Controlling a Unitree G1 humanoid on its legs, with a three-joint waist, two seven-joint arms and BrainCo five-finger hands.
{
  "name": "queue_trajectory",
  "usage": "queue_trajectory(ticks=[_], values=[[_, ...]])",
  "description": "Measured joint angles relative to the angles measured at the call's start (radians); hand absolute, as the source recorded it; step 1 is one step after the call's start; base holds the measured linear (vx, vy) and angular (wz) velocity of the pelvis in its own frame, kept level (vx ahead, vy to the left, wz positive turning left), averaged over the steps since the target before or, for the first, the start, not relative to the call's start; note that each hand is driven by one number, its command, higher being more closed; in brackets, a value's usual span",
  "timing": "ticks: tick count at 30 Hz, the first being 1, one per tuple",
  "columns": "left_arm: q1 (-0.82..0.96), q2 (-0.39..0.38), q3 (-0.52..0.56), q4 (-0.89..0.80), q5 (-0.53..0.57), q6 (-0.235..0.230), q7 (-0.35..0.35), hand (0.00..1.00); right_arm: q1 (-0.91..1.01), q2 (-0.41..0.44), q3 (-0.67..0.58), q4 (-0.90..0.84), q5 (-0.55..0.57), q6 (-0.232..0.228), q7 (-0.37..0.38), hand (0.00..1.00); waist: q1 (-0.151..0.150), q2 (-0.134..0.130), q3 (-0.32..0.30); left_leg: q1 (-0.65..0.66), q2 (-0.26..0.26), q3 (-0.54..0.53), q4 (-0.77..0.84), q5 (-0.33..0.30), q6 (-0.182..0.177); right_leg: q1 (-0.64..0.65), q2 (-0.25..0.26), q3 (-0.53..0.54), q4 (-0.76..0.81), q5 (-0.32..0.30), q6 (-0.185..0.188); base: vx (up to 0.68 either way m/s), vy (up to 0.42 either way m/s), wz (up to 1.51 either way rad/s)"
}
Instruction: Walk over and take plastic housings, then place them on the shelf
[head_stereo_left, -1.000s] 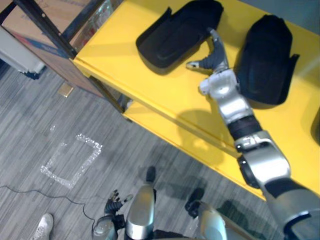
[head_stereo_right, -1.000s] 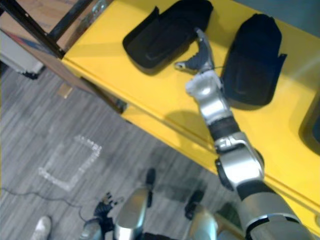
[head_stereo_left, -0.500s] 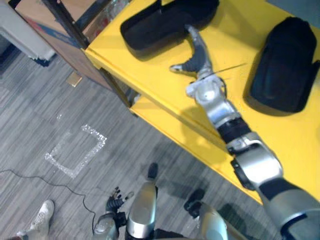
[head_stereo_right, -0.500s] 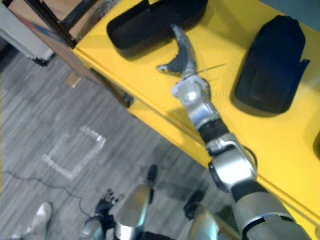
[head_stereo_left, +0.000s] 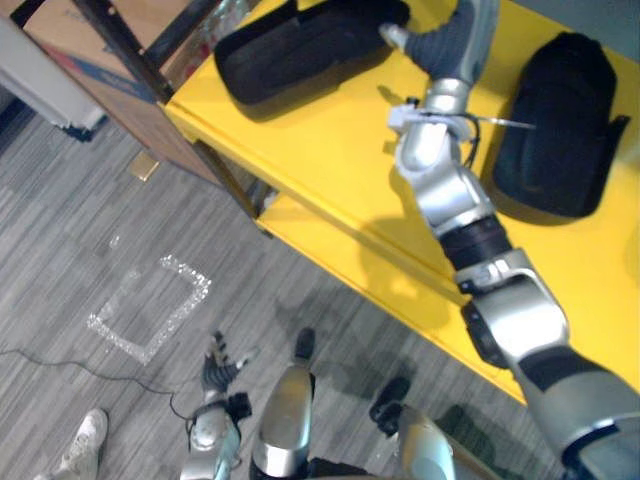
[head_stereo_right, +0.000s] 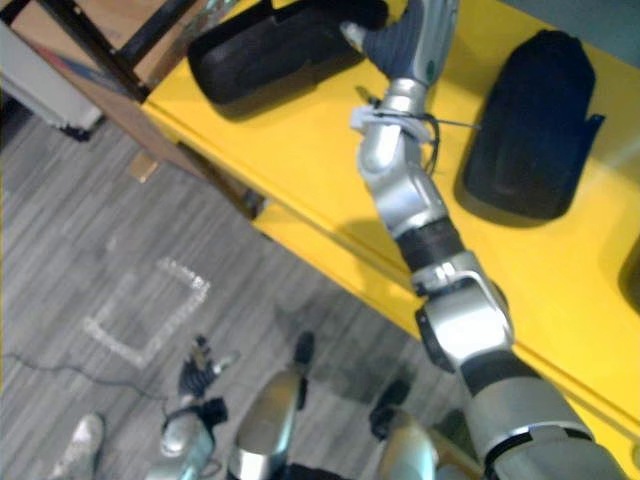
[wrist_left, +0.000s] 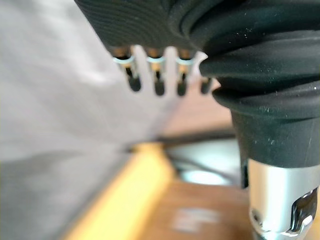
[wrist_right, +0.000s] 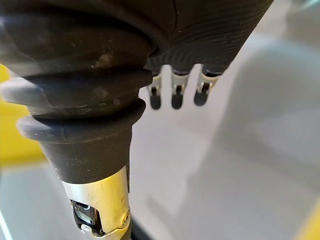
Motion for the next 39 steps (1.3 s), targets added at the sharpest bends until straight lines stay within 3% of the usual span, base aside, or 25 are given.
queue_trajectory(ticks=[3, 4, 6, 9, 13, 15, 16, 17, 19, 22, 28, 32, 36, 39], values=[[0.0, -0.019, 0.005, -0.207, 0.099, -0.011, 0.08, 0.0, 0.128, 0.008, -0.003, -0.147, 0.063, -0.002, 0.066, 0.0, -0.038, 0.0, -0.002, 0.03, -0.002, 0.021, -0.015, -0.001, 0.002, 0.022, 0.002, 0.015, -0.03, 0.014, 0.006, 0.01, 0.027, -0.22], [0.0, -0.019, 0.02, -0.313, 0.165, -0.01, 0.126, 0.0, 0.249, 0.025, -0.007, -0.247, 0.11, -0.004, 0.136, 0.0, -0.062, 0.0, -0.003, 0.04, -0.001, 0.032, -0.019, -0.004, 0.005, 0.032, 0.009, 0.023, -0.052, 0.028, 0.008, 0.02, 0.024, -0.25], [-0.004, -0.019, 0.058, -0.412, 0.2, 0.003, 0.153, 0.0, 0.404, 0.045, -0.004, -0.347, 0.145, -0.005, 0.202, 0.0, -0.074, -0.001, -0.018, 0.047, 0.002, 0.058, -0.026, -0.006, 0.009, 0.03, 0.017, 0.043, -0.076, 0.043, 0.01, 0.05, 0.009, -0.32], [-0.024, -0.018, 0.162, -0.553, 0.248, 0.038, 0.208, 0.0, 0.747, 0.076, 0.01, -0.539, 0.19, -0.011, 0.303, 0.0, -0.126, -0.001, -0.042, 0.074, 0.001, 0.103, -0.031, -0.021, 0.013, 0.04, 0.022, 0.087, -0.107, 0.063, 0.02, 0.07, 0.022, -0.41], [-0.042, -0.01, 0.235, -0.587, 0.399, 0.106, 0.291, 0.0, 1.083, 0.065, -0.033, -0.748, 0.191, -0.159, 0.363, 0.0, -0.189, -0.005, -0.118, 0.132, 0.0, 0.185, -0.047, -0.051, 0.017, 0.053, 0.023, 0.164, -0.142, 0.079, 0.032, 0.06, 0.05, -0.6], [-0.045, 0.014, 0.273, -0.591, 0.5, 0.174, 0.321, 0.0, 1.21, 0.059, -0.156, -0.848, 0.133, -0.302, 0.337, 0.0, -0.231, -0.004, -0.155, 0.162, 0.004, 0.232, -0.047, -0.072, 0.016, 0.055, 0.029, 0.211, -0.154, 0.086, 0.035, 0.04, 0.04, -0.65], [-0.044, 0.027, 0.286, -0.591, 0.514, 0.191, 0.323, 0.0, 1.226, 0.058, -0.197, -0.873, 0.123, -0.33, 0.33, 0.0, -0.239, -0.005, -0.161, 0.168, 0.006, 0.248, -0.047, -0.075, 0.016, 0.055, 0.031, 0.225, -0.161, 0.088, 0.036, 0.01, 0.023, -0.61], [-0.047, 0.054, 0.319, -0.591, 0.545, 0.24, 0.322, 0.0, 1.244, 0.046, -0.282, -0.913, 0.106, -0.377, 0.315, 0.0, -0.258, -0.005, -0.17, 0.179, 0.008, 0.266, -0.048, -0.079, 0.015, 0.055, 0.036, 0.242, -0.171, 0.093, 0.036, 0.01, 0.012, -0.53], [-0.052, 0.101, 0.373, -0.582, 0.568, 0.299, 0.311, 0.0, 1.259, 0.013, -0.403, -0.944, 0.116, -0.417, 0.3, 0.0, -0.279, -0.006, -0.182, 0.19, 0.012, 0.291, -0.054, -0.081, 0.015, 0.057, 0.044, 0.265, -0.187, 0.108, 0.034, 0.0, 0.012, -0.43], [-0.062, 0.175, 0.44, -0.526, 0.585, 0.364, 0.259, 0.0, 1.279, -0.026, -0.53, -0.939, 0.2, -0.432, 0.298, 0.0, -0.292, -0.001, -0.192, 0.209, 0.015, 0.321, -0.069, -0.08, 0.013, 0.059, 0.052, 0.29, -0.207, 0.121, 0.035, -0.01, 0.005, -0.25], [-0.073, 0.296, 0.491, -0.272, 0.575, 0.386, 0.161, 0.0, 1.302, -0.03, -0.587, -0.924, 0.244, -0.502, 0.333, 0.0, -0.309, 0.036, -0.217, 0.236, 0.003, 0.346, -0.102, -0.076, 0.011, 0.061, 0.05, 0.318, -0.221, 0.129, 0.04, 0.01, 0.021, -0.12], [-0.095, 0.372, 0.521, -0.111, 0.572, 0.38, 0.148, 0.0, 1.32, -0.034, -0.629, -0.877, 0.243, -0.504, 0.313, 0.0, -0.327, 0.037, -0.219, 0.242, 0.0, 0.355, -0.115, -0.076, 0.01, 0.06, 0.051, 0.325, -0.228, 0.13, 0.041, 0.02, 0.013, -0.07], [-0.118, 0.391, 0.508, -0.055, 0.492, 0.335, 0.11, 0.0, 1.344, -0.036, -0.727, -0.698, 0.199, -0.427, 0.188, 0.0, -0.331, 0.037, -0.219, 0.25, -0.006, 0.362, -0.129, -0.076, 0.011, 0.057, 0.05, 0.341, -0.234, 0.131, 0.042, 0.01, 0.013, -0.06], [-0.118, 0.375, 0.462, -0.148, 0.444, 0.291, 0.059, 0.0, 1.388, -0.021, -0.816, -0.586, 0.209, -0.369, 0.121, 0.0, -0.336, 0.037, -0.219, 0.244, -0.008, 0.369, -0.134, -0.076, 0.011, 0.045, 0.05, 0.345, -0.234, 0.131, 0.042, 0.01, 0.002, -0.03]])
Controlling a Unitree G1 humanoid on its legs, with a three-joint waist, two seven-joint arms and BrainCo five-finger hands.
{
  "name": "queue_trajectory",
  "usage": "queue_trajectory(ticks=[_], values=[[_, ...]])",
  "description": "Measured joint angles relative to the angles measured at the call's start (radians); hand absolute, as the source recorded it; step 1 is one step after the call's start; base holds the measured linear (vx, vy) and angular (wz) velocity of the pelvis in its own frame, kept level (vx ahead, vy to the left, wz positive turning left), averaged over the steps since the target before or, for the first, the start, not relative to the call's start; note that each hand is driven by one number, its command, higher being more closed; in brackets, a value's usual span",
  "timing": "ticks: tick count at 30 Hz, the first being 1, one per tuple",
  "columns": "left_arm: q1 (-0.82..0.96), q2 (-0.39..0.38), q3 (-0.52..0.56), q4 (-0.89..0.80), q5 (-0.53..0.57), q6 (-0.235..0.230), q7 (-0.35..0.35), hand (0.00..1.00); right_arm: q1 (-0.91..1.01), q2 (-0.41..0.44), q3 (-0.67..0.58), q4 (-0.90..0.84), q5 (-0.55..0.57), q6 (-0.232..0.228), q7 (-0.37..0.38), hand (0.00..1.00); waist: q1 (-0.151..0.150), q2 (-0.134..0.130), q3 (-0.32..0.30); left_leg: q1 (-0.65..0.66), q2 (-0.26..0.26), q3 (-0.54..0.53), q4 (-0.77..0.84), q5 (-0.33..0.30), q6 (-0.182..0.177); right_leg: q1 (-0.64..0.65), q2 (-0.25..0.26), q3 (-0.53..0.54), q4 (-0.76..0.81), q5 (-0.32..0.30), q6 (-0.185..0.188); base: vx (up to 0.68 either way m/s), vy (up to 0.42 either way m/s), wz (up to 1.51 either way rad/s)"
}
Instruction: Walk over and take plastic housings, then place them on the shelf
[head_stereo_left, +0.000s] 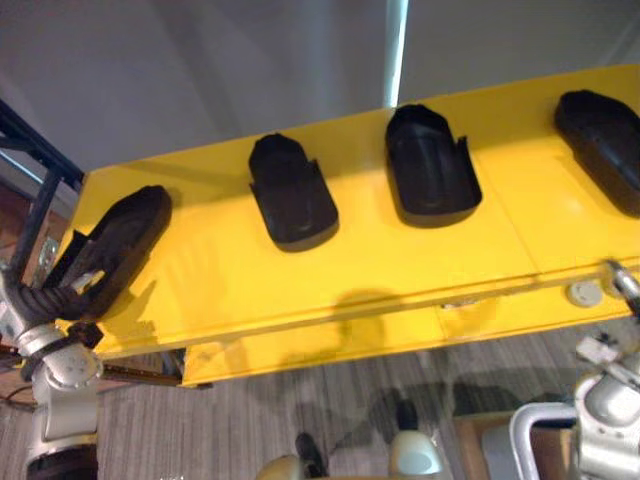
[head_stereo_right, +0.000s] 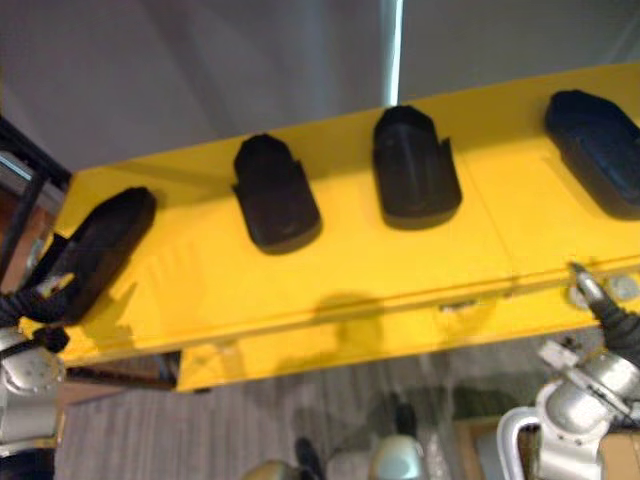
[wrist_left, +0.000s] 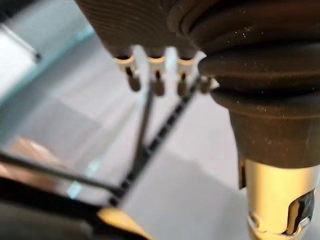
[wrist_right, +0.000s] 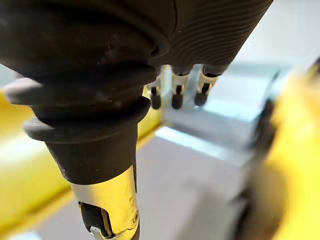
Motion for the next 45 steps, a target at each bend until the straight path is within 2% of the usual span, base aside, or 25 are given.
queue_trajectory(ticks=[3, 5, 7, 9, 14, 16, 17, 20, 24, 25, 26, 28, 29, 30, 35, 39, 45], values=[[0.007, -0.018, -0.041, -0.138, -0.016, -0.024, -0.065, 0.0, 0.06, 0.046, -0.04, 0.06, 0.015, 0.034, 0.005, 0.0, -0.025, 0.0, 0.0, -0.003, -0.002, 0.013, 0.0, 0.0, 0.0, -0.01, 0.002, 0.011, 0.002, 0.0, 0.0, 0.01, 0.008, -0.1], [0.013, -0.045, -0.055, -0.229, -0.021, -0.041, -0.114, 0.0, 0.116, 0.096, -0.038, 0.085, 0.031, 0.031, 0.023, 0.0, -0.047, 0.001, 0.001, 0.001, -0.001, 0.023, -0.002, -0.002, 0.002, -0.017, 0.003, 0.027, 0.006, 0.0, 0.0, 0.0, -0.005, -0.23], [0.011, -0.048, -0.122, -0.295, -0.029, -0.047, -0.16, 0.0, 0.182, 0.177, -0.036, 0.122, 0.054, -0.001, 0.025, 0.0, -0.064, 0.003, 0.002, 0.019, 0.005, 0.05, 0.003, -0.014, 0.001, -0.018, 0.009, 0.054, 0.012, -0.001, 0.0, -0.02, -0.006, -0.34], [-0.004, -0.048, -0.167, -0.302, -0.029, -0.047, -0.199, 0.0, 0.223, 0.219, -0.033, 0.126, 0.053, -0.035, 0.023, 0.0, -0.084, 0.005, 0.003, 0.026, 0.008, 0.074, 0.018, -0.029, -0.001, -0.018, 0.012, 0.076, 0.021, -0.003, 0.001, -0.07, 0.005, -0.37], [-0.094, -0.044, -0.283, -0.305, -0.036, -0.031, -0.29, 0.0, 0.248, 0.224, -0.017, 0.132, 0.048, -0.114, 0.023, 0.0, -0.103, 0.005, 0.003, 0.025, 0.009, 0.091, 0.04, -0.05, 0.004, -0.021, 0.009, 0.093, 0.023, -0.008, 0.0, -0.06, 0.001, -0.14], [-0.13, -0.032, -0.343, -0.308, -0.048, 0.018, -0.347, 0.0, 0.238, 0.221, 0.022, 0.116, 0.003, -0.156, 0.022, 0.0, -0.106, 0.008, 0.002, 0.02, 0.009, 0.096, 0.041, -0.047, 0.001, -0.032, 0.011, 0.101, 0.027, -0.007, 0.0, -0.03, -0.011, -0.07], [-0.14, -0.032, -0.354, -0.309, -0.049, 0.034, -0.363, 0.0, 0.235, 0.221, 0.03, 0.107, -0.016, -0.16, 0.018, 0.0, -0.107, 0.009, 0.001, 0.016, 0.009, 0.095, 0.041, -0.046, 0.0, -0.036, 0.011, 0.101, 0.027, -0.006, 0.001, 0.0, 0.0, 0.0], [-0.188, -0.011, -0.407, -0.301, -0.059, 0.107, -0.442, 0.0, 0.216, 0.209, 0.055, 0.03, -0.035, -0.161, 0.017, 0.0, -0.106, 0.011, 0.002, 0.005, 0.01, 0.094, 0.049, -0.043, -0.001, -0.05, 0.012, 0.101, 0.027, 0.007, 0.008, 0.02, -0.005, 0.01], [-0.244, 0.038, -0.486, -0.26, -0.054, 0.217, -0.559, 0.0, 0.18, 0.141, 0.055, -0.041, -0.023, -0.162, 0.026, 0.0, -0.107, 0.011, 0.002, 0.007, 0.008, 0.093, 0.043, -0.043, -0.001, -0.049, 0.011, 0.1, 0.027, 0.007, 0.008, 0.01, 0.001, 0.0], [-0.246, 0.039, -0.488, -0.259, -0.054, 0.223, -0.564, 0.0, 0.18, 0.14, 0.055, -0.042, -0.023, -0.162, 0.027, 0.0, -0.107, 0.011, 0.002, 0.007, 0.008, 0.093, 0.043, -0.043, -0.001, -0.049, 0.011, 0.099, 0.027, 0.007, 0.008, 0.01, 0.0, 0.03], [-0.258, 0.043, -0.508, -0.254, -0.046, 0.276, -0.605, 0.0, 0.179, 0.134, 0.055, -0.05, -0.008, -0.161, 0.038, 0.0, -0.107, 0.011, 0.002, 0.009, 0.007, 0.091, 0.04, -0.043, -0.001, -0.046, 0.01, 0.096, 0.027, 0.007, 0.008, 0.0, -0.002, 0.03], [-0.267, 0.043, -0.531, -0.237, -0.019, 0.342, -0.653, 0.0, 0.179, 0.134, 0.057, -0.056, -0.001, -0.154, 0.055, 0.0, -0.109, 0.011, 0.002, 0.009, 0.003, 0.089, 0.04, -0.043, -0.001, -0.045, 0.006, 0.095, 0.027, 0.007, 0.009, 0.0, 0.0, 0.02], [-0.271, 0.043, -0.537, -0.233, -0.017, 0.351, -0.655, 0.0, 0.179, 0.134, 0.057, -0.056, -0.001, -0.154, 0.056, 0.0, -0.109, 0.011, 0.002, 0.009, 0.002, 0.089, 0.04, -0.043, -0.001, -0.045, 0.005, 0.094, 0.027, 0.007, 0.009, -0.04, 0.009, 0.06], [-0.286, 0.043, -0.557, -0.213, -0.016, 0.388, -0.677, 0.0, 0.178, 0.133, 0.072, -0.061, 0.016, -0.151, 0.064, 0.0, -0.112, 0.008, 0.004, 0.009, -0.001, 0.085, 0.04, -0.043, -0.001, -0.039, 0.001, 0.089, 0.025, 0.007, 0.009, -0.04, 0.01, 0.08], [-0.335, 0.043, -0.594, -0.139, 0.0, 0.467, -0.708, 0.0, 0.175, 0.132, 0.114, -0.07, 0.016, -0.142, 0.07, 0.0, -0.118, 0.003, 0.007, 0.007, -0.004, 0.08, 0.038, -0.043, 0.0, -0.032, -0.002, 0.084, 0.021, 0.007, 0.011, -0.04, 0.002, 0.04], [-0.385, 0.043, -0.628, -0.085, 0.03, 0.504, -0.757, 0.0, 0.159, 0.131, 0.121, -0.07, 0.016, -0.122, 0.07, 0.0, -0.124, 0.002, 0.009, 0.008, -0.003, 0.083, 0.041, -0.043, 0.0, -0.035, -0.002, 0.084, 0.021, 0.007, 0.011, 0.0, 0.0, 0.0], [-0.451, 0.046, -0.63, -0.083, 0.08, 0.51, -0.852, 0.0, 0.143, 0.129, 0.12, -0.071, 0.016, -0.115, 0.07, 0.0, -0.134, 0.008, 0.036, 0.009, -0.003, 0.086, 0.041, -0.043, 0.0, -0.035, -0.001, 0.084, 0.02, 0.008, 0.012, 0.0, 0.0, 0.0]])
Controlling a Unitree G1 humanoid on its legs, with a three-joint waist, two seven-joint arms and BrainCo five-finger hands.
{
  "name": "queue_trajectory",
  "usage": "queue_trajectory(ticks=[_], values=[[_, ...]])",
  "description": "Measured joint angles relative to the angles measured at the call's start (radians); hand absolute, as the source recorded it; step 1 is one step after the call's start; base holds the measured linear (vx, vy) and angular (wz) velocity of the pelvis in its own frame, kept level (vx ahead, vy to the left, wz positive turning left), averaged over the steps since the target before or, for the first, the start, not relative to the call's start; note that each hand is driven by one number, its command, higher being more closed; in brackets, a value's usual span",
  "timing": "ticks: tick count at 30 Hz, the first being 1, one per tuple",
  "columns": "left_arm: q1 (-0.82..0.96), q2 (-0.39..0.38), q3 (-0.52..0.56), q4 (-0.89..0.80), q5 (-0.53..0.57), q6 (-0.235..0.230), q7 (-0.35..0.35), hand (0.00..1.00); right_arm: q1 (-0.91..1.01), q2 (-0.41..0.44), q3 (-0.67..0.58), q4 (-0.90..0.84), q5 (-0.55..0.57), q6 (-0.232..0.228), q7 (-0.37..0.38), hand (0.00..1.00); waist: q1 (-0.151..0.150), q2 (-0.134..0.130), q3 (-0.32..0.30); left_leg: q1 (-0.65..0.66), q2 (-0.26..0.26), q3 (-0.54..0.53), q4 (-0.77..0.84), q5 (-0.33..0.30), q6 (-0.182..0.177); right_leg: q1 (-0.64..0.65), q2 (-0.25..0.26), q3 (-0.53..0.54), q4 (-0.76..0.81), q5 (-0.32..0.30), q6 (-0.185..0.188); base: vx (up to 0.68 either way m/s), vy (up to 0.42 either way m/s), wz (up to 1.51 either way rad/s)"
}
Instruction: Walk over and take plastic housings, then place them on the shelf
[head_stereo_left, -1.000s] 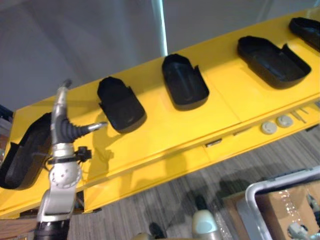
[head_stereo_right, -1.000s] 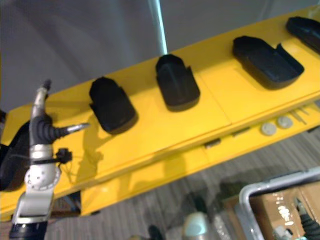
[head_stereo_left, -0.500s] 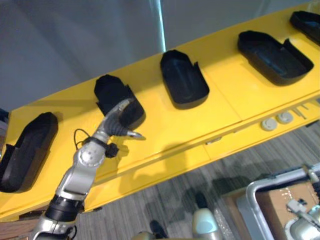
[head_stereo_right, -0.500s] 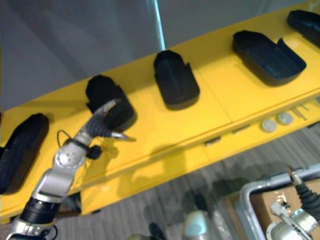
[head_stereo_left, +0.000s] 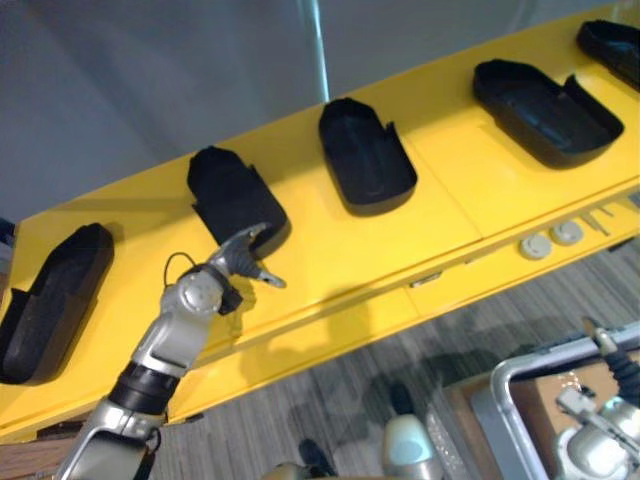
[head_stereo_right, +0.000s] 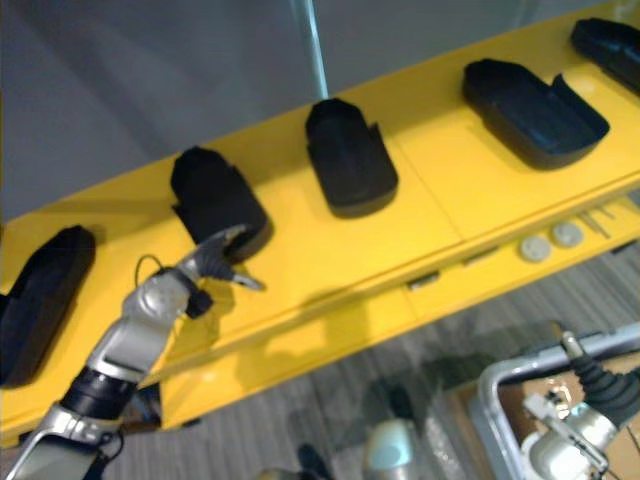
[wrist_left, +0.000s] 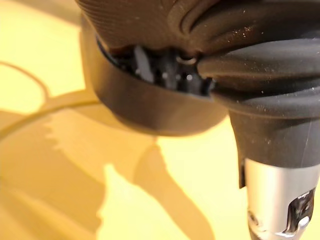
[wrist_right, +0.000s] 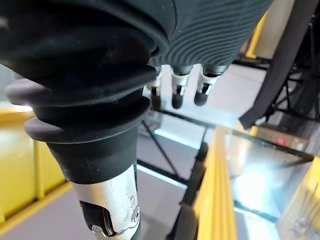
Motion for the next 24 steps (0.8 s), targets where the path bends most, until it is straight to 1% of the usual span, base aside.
queue_trajectory(ticks=[3, 7, 10, 11, 13, 17, 19, 21, 22, 23, 24], values=[[-0.015, 0.012, 0.0, -0.003, 0.026, 0.008, -0.042, 0.0, -0.002, -0.009, 0.0, -0.001, 0.0, 0.0, 0.0, 0.0, -0.001, 0.008, 0.008, 0.001, 0.001, 0.001, 0.0, 0.0, 0.0, 0.002, 0.001, 0.0, 0.0, 0.0, 0.0, 0.0, 0.0, 0.0], [-0.018, 0.055, -0.002, -0.012, 0.018, 0.007, -0.095, 0.0, -0.006, -0.01, -0.001, -0.002, 0.0, 0.0, 0.001, 0.0, -0.003, 0.011, 0.01, 0.001, 0.002, 0.001, -0.001, 0.0, 0.0, 0.005, 0.001, 0.0, 0.0, 0.0, 0.0, 0.0, 0.0, 0.0], [-0.011, 0.089, -0.002, -0.038, -0.001, 0.006, -0.156, 0.0, -0.006, -0.01, -0.001, -0.003, -0.001, 0.0, 0.0, 0.0, -0.001, 0.013, 0.011, 0.001, 0.001, -0.001, -0.001, 0.0, 0.0, 0.007, 0.0, -0.002, -0.001, 0.0, 0.0, 0.0, 0.0, 0.01], [-0.011, 0.095, -0.002, -0.042, -0.008, 0.006, -0.163, 0.0, -0.007, -0.01, -0.001, -0.003, -0.001, 0.0, 0.0, 0.0, -0.001, 0.013, 0.011, 0.0, 0.001, -0.003, -0.001, 0.0, 0.0, 0.009, -0.001, -0.004, -0.002, 0.0, 0.0, 0.0, -0.002, 0.07], [-0.004, 0.13, -0.002, -0.068, -0.029, -0.002, -0.204, 0.0, -0.007, -0.01, -0.002, -0.005, -0.001, 0.0, 0.0, 0.0, -0.001, 0.015, 0.012, 0.001, 0.001, -0.014, -0.001, 0.0, 0.0, 0.016, -0.001, -0.01, -0.008, 0.0, 0.001, 0.0, -0.009, 0.08], [0.018, 0.197, 0.002, -0.116, -0.082, -0.007, -0.256, 0.0, -0.014, -0.016, -0.006, -0.008, -0.001, 0.0, 0.0, 0.0, 0.002, 0.028, 0.017, 0.002, -0.001, -0.019, -0.003, 0.001, 0.001, 0.017, -0.002, -0.015, -0.01, 0.0, 0.001, 0.0, -0.005, 0.04], [0.019, 0.218, 0.008, -0.126, -0.101, -0.008, -0.303, 0.0, -0.021, -0.029, -0.008, -0.008, -0.001, 0.0, 0.001, 0.0, 0.008, 0.035, 0.015, 0.002, 0.0, -0.02, -0.004, 0.001, 0.001, 0.017, -0.002, -0.019, -0.011, 0.0, 0.001, 0.0, -0.004, 0.02], [0.023, 0.241, 0.011, -0.133, -0.107, -0.019, -0.329, 0.0, -0.024, -0.041, -0.009, -0.01, -0.001, 0.0, 0.001, 0.0, 0.012, 0.036, 0.015, 0.001, 0.0, -0.021, -0.004, 0.002, 0.002, 0.018, -0.002, -0.021, -0.011, 0.0, 0.001, 0.0, 0.0, 0.0], [0.033, 0.25, 0.024, -0.135, -0.11, -0.035, -0.34, 0.0, -0.025, -0.05, -0.009, -0.01, 0.0, 0.0, 0.001, 0.0, 0.013, 0.038, 0.014, 0.001, -0.001, -0.022, -0.004, 0.002, 0.002, 0.019, -0.003, -0.023, -0.012, 0.0, 0.001, -0.01, -0.011, 0.03], [0.042, 0.258, 0.029, -0.136, -0.115, -0.046, -0.34, 0.0, -0.026, -0.054, -0.009, -0.01, 0.0, 0.0, 0.003, 0.0, 0.013, 0.039, 0.013, 0.002, -0.001, -0.023, -0.004, 0.002, 0.003, 0.02, -0.003, -0.024, -0.012, 0.0, 0.001, 0.0, 0.0, 0.0], [0.062, 0.274, 0.047, -0.139, -0.142, -0.056, -0.34, 0.0, -0.027, -0.06, -0.01, -0.01, 0.0, 0.0, 0.005, 0.0, 0.014, 0.041, 0.012, 0.002, -0.001, -0.023, -0.004, 0.003, 0.003, 0.02, -0.003, -0.024, -0.013, 0.0, 0.001, 0.0, 0.0, 0.0]])
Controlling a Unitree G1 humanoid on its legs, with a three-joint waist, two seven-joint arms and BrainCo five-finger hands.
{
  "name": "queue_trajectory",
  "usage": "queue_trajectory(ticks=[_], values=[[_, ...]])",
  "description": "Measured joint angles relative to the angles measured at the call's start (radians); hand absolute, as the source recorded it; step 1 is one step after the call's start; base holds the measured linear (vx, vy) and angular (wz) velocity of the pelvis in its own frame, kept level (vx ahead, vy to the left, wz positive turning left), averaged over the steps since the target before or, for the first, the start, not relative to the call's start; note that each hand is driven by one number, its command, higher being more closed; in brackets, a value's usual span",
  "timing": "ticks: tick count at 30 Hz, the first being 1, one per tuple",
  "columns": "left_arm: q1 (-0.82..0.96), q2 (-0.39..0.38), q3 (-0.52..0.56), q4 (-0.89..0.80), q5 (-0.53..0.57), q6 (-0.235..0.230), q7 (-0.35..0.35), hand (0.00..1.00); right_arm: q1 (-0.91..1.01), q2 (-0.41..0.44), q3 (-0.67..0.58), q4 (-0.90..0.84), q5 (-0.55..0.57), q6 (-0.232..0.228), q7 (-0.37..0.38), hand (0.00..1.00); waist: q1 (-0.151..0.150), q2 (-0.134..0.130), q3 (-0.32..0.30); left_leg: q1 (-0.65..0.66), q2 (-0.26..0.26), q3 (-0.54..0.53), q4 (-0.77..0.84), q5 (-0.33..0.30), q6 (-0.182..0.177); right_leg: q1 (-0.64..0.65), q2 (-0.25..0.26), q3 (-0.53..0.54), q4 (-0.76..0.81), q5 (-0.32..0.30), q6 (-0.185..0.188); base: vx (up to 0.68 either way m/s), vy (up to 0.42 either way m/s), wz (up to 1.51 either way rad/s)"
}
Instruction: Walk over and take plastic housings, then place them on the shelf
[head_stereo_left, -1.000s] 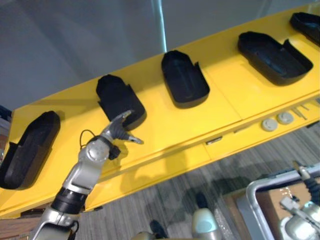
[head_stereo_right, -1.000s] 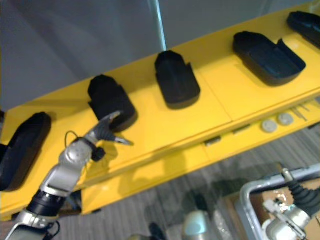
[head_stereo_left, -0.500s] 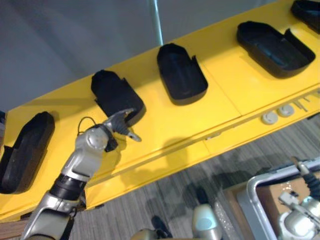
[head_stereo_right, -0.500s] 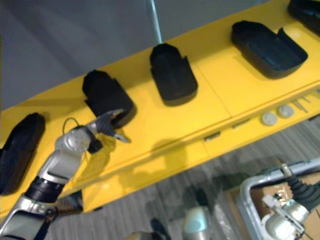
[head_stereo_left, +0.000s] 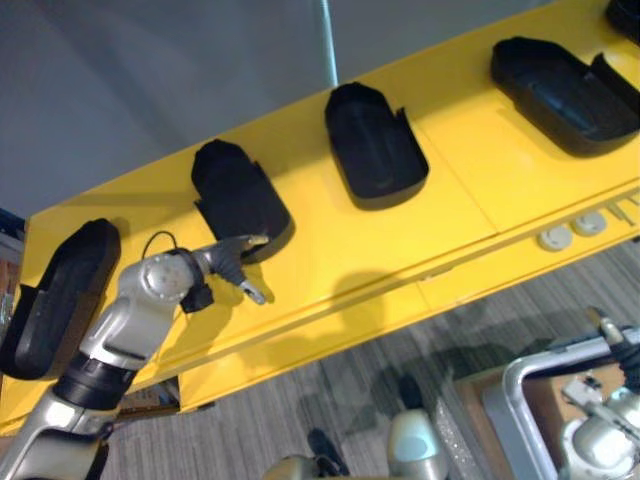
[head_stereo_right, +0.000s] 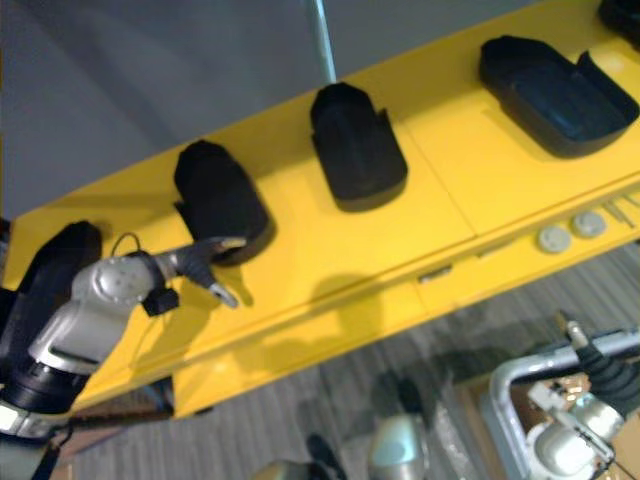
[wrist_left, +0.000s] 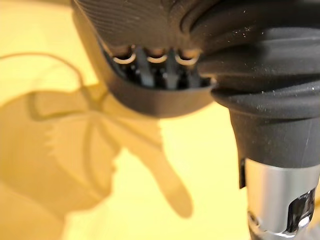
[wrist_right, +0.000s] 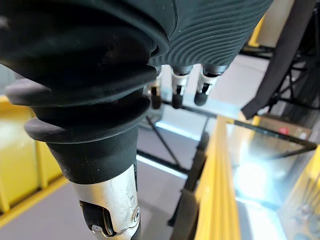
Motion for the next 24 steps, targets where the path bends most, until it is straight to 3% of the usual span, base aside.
queue_trajectory(ticks=[5, 12, 15, 18, 20, 22, 24], values=[[0.033, 0.01, 0.044, -0.008, -0.053, -0.062, -0.003, 0.0, 0.001, -0.016, -0.02, 0.0, 0.003, 0.0, 0.02, 0.0, 0.014, 0.026, -0.017, 0.004, -0.007, -0.023, -0.019, 0.014, 0.004, 0.011, -0.006, -0.017, -0.004, 0.0, 0.0, -0.02, -0.009, 0.11], [0.055, 0.046, 0.049, -0.075, -0.123, -0.088, -0.032, 0.0, -0.012, -0.028, -0.02, 0.0, 0.003, 0.0, 0.025, 0.0, 0.017, 0.043, -0.029, 0.015, -0.008, -0.023, -0.028, 0.019, 0.002, 0.02, -0.005, -0.02, -0.01, 0.0, 0.0, -0.01, -0.004, 0.01], [0.056, 0.046, 0.049, -0.096, -0.151, -0.104, -0.013, 0.0, -0.013, -0.032, -0.02, 0.0, 0.002, -0.001, 0.04, 0.0, 0.015, 0.044, -0.03, 0.017, -0.007, -0.023, -0.031, 0.022, 0.001, 0.02, -0.004, -0.019, -0.01, 0.001, 0.0, 0.0, 0.0, 0.0], [0.056, 0.044, 0.049, -0.131, -0.197, -0.123, 0.054, 0.0, -0.036, -0.037, -0.02, -0.004, -0.004, -0.021, 0.039, 0.0, 0.016, 0.044, -0.031, 0.018, -0.008, -0.024, -0.034, 0.024, 0.002, 0.021, -0.004, -0.019, -0.009, 0.002, 0.001, 0.0, 0.0, 0.0], [0.056, 0.019, 0.064, -0.183, -0.233, -0.124, 0.137, 0.0, -0.058, -0.037, -0.015, -0.069, -0.004, -0.035, 0.041, 0.0, 0.017, 0.045, -0.031, 0.02, -0.01, -0.027, -0.034, 0.024, 0.002, 0.025, -0.006, -0.022, -0.009, 0.002, 0.002, -0.01, -0.002, 0.03], [0.058, -0.079, 0.144, -0.227, -0.343, -0.122, 0.297, 0.0, -0.085, -0.039, 0.001, -0.162, 0.011, -0.063, 0.111, 0.0, 0.028, 0.043, -0.038, 0.028, -0.009, -0.032, -0.035, 0.024, 0.002, 0.037, -0.006, -0.031, -0.009, 0.002, 0.002, -0.02, -0.005, 0.05], [0.071, -0.156, 0.219, -0.246, -0.396, -0.127, 0.415, 0.0, -0.115, -0.046, 0.039, -0.195, 0.058, -0.064, 0.194, 0.0, 0.04, 0.038, -0.055, 0.018, -0.009, -0.042, -0.035, 0.028, 0.004, 0.037, -0.007, -0.038, -0.009, 0.002, 0.002, -0.03, -0.01, 0.11]])
